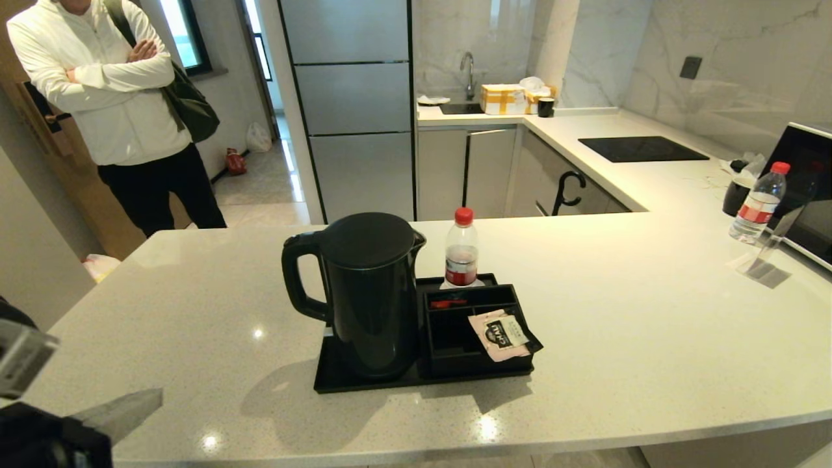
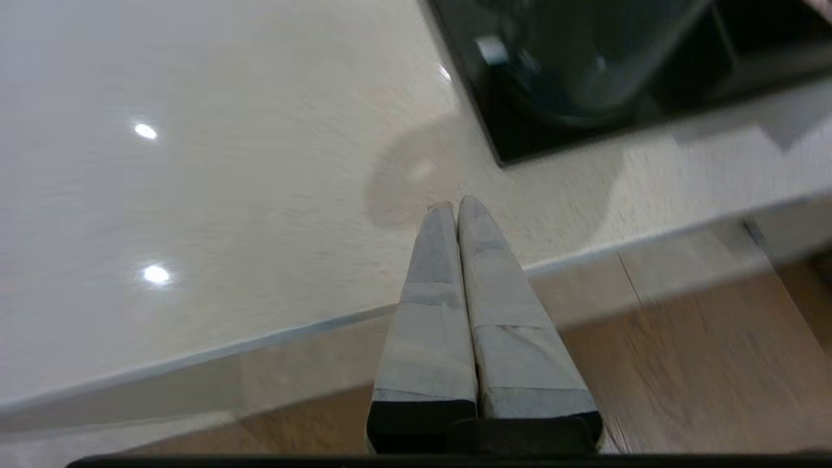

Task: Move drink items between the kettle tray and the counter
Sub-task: Pick up the kettle

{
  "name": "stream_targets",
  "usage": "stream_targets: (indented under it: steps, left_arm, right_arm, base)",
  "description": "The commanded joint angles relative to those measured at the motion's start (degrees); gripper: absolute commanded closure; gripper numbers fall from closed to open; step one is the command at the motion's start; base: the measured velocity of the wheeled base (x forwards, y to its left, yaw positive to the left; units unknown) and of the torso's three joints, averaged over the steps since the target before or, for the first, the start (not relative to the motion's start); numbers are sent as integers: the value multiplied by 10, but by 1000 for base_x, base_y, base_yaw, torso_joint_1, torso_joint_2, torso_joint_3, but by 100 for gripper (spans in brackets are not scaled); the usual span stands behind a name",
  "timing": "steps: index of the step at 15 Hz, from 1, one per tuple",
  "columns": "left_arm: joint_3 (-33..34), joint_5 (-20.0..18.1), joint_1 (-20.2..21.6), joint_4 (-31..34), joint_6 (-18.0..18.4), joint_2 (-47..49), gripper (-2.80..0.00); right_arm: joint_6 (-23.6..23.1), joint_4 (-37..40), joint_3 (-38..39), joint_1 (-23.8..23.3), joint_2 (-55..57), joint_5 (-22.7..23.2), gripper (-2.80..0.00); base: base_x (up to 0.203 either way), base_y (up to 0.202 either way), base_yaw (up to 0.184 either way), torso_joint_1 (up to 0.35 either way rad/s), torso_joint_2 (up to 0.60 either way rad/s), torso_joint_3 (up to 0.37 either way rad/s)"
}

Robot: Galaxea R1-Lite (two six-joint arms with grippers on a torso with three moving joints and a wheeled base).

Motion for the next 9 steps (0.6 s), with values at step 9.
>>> stream_targets:
  steps: [9]
  left_arm:
    - [83,126,-110,-553,-38,343,0]
  right_arm:
    - [0,0,18,0,1,0,0]
  base:
    - [0,0,0,0,0,0]
